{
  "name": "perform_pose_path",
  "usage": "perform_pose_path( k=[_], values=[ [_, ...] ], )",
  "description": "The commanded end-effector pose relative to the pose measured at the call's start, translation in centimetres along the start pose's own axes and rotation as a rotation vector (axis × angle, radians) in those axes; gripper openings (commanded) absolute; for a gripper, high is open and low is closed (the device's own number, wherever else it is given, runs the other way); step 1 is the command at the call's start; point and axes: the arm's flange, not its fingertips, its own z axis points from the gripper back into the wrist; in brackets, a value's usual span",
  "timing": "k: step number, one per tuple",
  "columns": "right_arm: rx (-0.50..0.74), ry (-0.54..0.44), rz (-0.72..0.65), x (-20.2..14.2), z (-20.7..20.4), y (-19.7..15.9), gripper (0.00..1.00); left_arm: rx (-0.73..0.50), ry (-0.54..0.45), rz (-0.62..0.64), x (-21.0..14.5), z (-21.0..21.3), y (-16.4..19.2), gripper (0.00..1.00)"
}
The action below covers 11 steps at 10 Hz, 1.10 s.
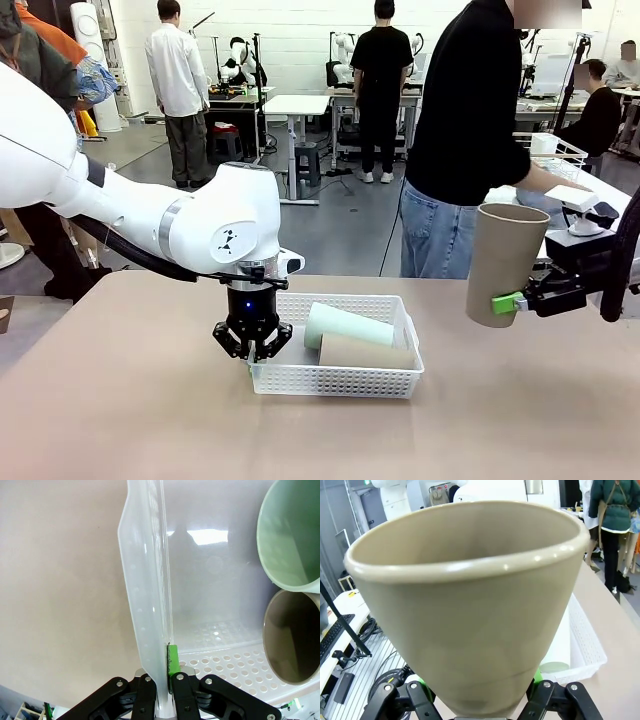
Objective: Clean and organize the cups into the basket.
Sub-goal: Pick up the Reusable plastic cup from the right side of the table and stack it inside the Organizing basket in the center of the table.
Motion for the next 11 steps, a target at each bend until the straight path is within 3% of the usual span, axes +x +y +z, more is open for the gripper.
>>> perform_pose_path(
  k=[1, 6, 7, 9, 11],
  values=[
    [0.024, -0.007, 0.021, -0.5, -0.2, -0.1, 0.21, 0.004, -0.001, -0.001, -0.2, -0.1, 0.1, 0.00],
    [0.024, -0.007, 0.021, -0.5, -0.2, -0.1, 0.21, 0.004, -0.001, -0.001, -0.2, -0.1, 0.1, 0.00],
    [0.010, -0.005, 0.004, -0.5, -0.2, -0.1, 0.79, 0.004, -0.001, -0.001, -0.2, -0.1, 0.1, 0.00],
    [-0.054, 0.310, 0.009, 6.1, -4.1, 0.6, 0.79, 0.004, -0.001, -0.001, -0.2, -0.1, 0.1, 0.00],
    [-0.043, 0.475, -0.072, 11.2, -7.0, -0.9, 0.79, 0.004, -0.001, -0.001, -0.2, -0.1, 0.1, 0.00]
  ],
)
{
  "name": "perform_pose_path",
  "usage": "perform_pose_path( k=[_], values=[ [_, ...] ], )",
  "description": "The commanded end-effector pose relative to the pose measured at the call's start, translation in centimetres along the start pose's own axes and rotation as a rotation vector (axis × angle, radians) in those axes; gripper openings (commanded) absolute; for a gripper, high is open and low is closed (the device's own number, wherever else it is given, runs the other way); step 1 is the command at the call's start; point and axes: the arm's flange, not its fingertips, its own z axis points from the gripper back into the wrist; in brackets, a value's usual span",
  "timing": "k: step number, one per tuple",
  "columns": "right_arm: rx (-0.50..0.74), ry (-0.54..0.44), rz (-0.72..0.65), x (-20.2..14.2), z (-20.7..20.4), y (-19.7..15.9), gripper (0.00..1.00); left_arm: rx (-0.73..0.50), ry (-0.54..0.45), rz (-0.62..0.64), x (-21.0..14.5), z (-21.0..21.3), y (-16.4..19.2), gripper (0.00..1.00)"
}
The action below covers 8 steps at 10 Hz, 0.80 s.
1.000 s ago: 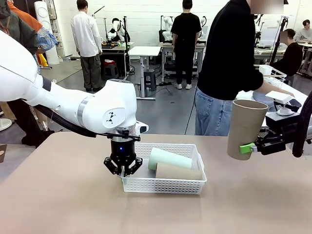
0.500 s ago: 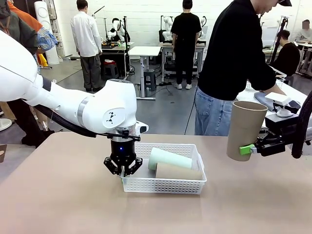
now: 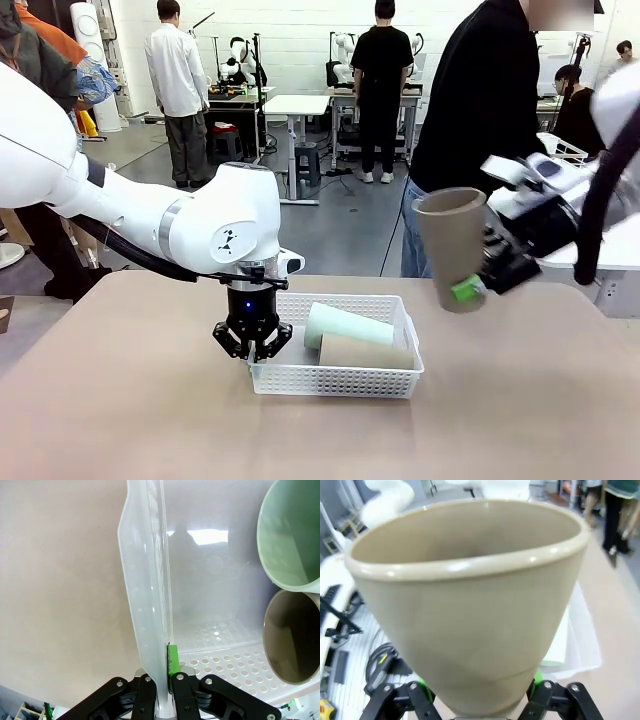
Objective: Clean and organize the cups into the basket.
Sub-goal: Pick up the Reusable plastic cup from the right side of the table and stack it inside the Organizing basket in the center of the table.
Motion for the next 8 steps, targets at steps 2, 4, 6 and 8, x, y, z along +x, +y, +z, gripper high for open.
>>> perform_pose_path(
  k=[2, 4, 6, 8],
  values=[
    [-0.017, 0.380, -0.182, 6.2, -3.7, -2.0, 0.79, 0.004, -0.001, 0.000, -0.2, -0.1, 0.1, 0.00],
    [-0.052, 0.601, -0.233, 8.4, -7.6, -3.0, 0.79, 0.004, -0.001, 0.000, -0.2, -0.1, 0.1, 0.00],
    [-0.117, 0.737, -0.245, 9.8, -10.9, -4.1, 0.79, 0.004, -0.001, 0.000, -0.2, -0.1, 0.1, 0.00],
    [-0.151, 0.817, -0.220, 10.1, -13.0, -5.2, 0.79, 0.004, -0.001, 0.000, -0.2, -0.1, 0.1, 0.00]
  ],
)
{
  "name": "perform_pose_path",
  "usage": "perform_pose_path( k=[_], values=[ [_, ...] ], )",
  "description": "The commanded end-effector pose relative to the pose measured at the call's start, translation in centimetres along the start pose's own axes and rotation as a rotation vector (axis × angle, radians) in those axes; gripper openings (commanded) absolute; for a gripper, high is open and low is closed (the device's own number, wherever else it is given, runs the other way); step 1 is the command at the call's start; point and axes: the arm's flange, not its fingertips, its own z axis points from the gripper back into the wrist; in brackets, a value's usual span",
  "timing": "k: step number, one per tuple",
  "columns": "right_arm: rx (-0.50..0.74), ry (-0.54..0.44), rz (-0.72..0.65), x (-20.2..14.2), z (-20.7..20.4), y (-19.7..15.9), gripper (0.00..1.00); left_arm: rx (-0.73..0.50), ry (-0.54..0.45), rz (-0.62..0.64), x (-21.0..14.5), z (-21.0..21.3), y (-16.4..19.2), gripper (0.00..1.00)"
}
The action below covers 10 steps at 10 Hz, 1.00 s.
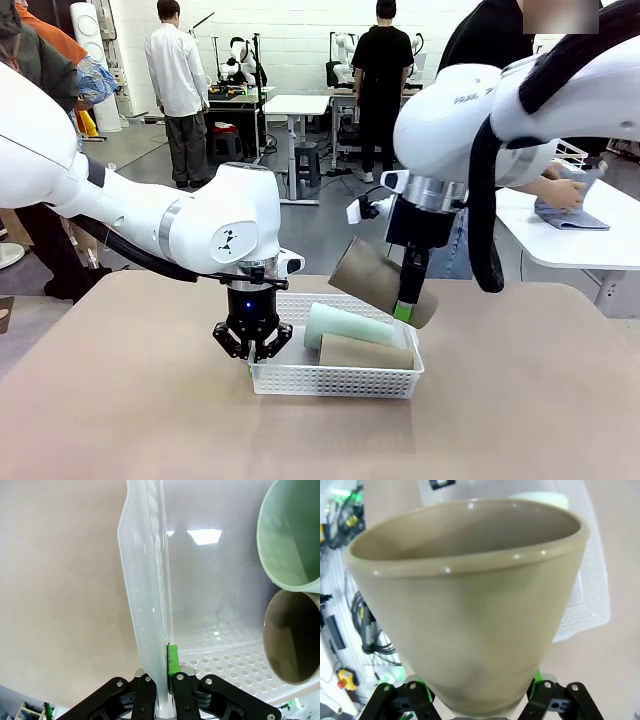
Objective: Clean and organize the cups into the basket.
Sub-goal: Pick up the Reusable plastic cup from the right side of the table and stack it inside the Organizing basket in the center of the table.
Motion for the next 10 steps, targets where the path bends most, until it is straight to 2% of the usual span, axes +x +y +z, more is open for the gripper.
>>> perform_pose_path(
  k=[1, 4, 7, 10],
  values=[
    [-0.046, 0.063, 0.004, 1.9, -0.1, -1.3, 0.79, 0.004, -0.001, 0.000, -0.2, -0.1, 0.1, 0.00],
    [-0.048, 0.084, 0.066, 2.6, -2.0, -2.9, 0.79, 0.004, -0.001, 0.000, -0.2, -0.1, 0.1, 0.00],
    [-0.025, 0.061, 0.186, 2.7, -3.6, -4.4, 0.79, 0.004, -0.001, 0.000, -0.2, -0.1, 0.1, 0.00],
    [-0.029, 0.053, 0.234, 3.0, -5.2, -5.6, 0.79, 0.004, -0.001, 0.000, -0.2, -0.1, 0.1, 0.00]
  ],
)
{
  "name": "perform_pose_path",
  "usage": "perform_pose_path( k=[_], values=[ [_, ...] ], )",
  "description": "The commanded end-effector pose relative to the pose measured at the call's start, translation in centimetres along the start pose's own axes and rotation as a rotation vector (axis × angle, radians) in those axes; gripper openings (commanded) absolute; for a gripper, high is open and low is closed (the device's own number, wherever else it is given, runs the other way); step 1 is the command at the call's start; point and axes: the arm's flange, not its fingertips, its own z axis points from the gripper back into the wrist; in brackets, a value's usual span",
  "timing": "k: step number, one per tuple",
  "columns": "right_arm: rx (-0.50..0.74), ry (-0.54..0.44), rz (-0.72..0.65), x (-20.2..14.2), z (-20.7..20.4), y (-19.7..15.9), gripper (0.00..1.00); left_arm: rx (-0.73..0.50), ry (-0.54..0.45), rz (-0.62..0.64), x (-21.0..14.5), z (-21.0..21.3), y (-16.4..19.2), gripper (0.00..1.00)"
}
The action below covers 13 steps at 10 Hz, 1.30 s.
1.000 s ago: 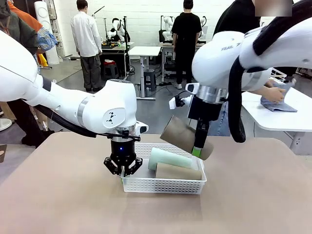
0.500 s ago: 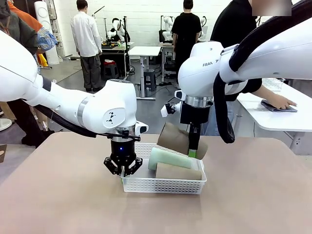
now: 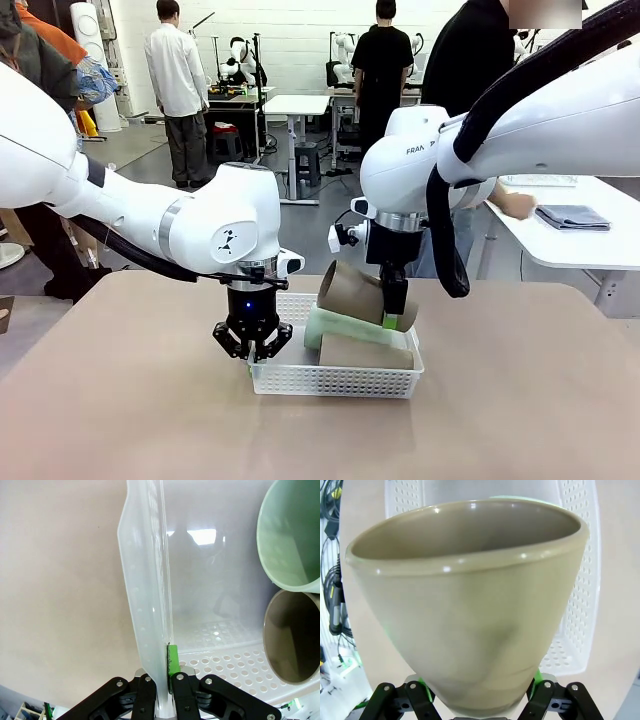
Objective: Clean and organize the cups into the basket.
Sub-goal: Pick up the Reusable plastic cup from the right side of the table and stack it inside the Organizing basket in the center of the table.
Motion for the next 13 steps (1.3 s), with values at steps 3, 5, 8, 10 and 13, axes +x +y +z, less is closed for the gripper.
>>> perform_pose_path(
  k=[3, 5, 8, 10, 13],
  values=[
    [0.022, -0.013, 0.050, -0.3, -1.6, -1.6, 0.79, 0.004, -0.001, -0.001, -0.2, -0.1, 0.1, 0.00],
    [0.051, -0.023, 0.047, -0.8, -2.4, -2.2, 0.79, 0.004, -0.001, -0.001, -0.2, -0.1, 0.1, 0.00],
    [0.066, -0.023, 0.054, -0.8, -2.5, -2.1, 0.98, 0.004, -0.001, -0.001, -0.2, -0.1, 0.1, 0.00],
    [0.064, -0.027, 0.060, -0.7, -2.3, -1.8, 1.00, 0.004, -0.001, -0.001, -0.2, -0.1, 0.1, 0.00],
    [0.060, -0.044, 0.064, -0.9, -1.8, -1.2, 1.00, 0.004, -0.001, -0.001, -0.2, -0.1, 0.1, 0.00]
  ],
)
